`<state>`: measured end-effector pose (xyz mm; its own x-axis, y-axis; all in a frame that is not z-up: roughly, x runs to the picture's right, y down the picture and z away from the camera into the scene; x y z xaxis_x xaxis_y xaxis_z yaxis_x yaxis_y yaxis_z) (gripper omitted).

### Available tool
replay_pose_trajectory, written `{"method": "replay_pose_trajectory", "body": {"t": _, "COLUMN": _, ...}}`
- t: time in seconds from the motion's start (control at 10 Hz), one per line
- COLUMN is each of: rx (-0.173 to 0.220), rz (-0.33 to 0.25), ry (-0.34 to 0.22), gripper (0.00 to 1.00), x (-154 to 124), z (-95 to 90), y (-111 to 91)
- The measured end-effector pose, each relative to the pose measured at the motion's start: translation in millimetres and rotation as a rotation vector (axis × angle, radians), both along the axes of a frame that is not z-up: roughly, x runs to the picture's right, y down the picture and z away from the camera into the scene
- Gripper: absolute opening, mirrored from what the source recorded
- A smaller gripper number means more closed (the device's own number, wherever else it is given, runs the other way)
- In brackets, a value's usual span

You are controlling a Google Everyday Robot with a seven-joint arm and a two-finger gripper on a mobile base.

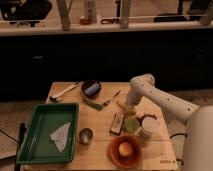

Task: Place banana in metal cup

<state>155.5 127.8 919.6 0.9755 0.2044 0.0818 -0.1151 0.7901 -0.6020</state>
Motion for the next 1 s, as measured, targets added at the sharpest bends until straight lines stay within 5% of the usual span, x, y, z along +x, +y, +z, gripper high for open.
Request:
{"method": "replay_pose_trajectory", "body": {"t": 0.3, "rx": 0.006, "rz": -0.022, "ry": -0.042, "gripper": 0.02, "x": -15, "z": -2.7, "y": -9}}
{"method": "replay_pose_trajectory", "body": {"t": 1.0, "rx": 0.052, "rz": -0.109, "ry": -0.118, "gripper": 0.00, "x": -30, "z": -34.1, "y": -44}}
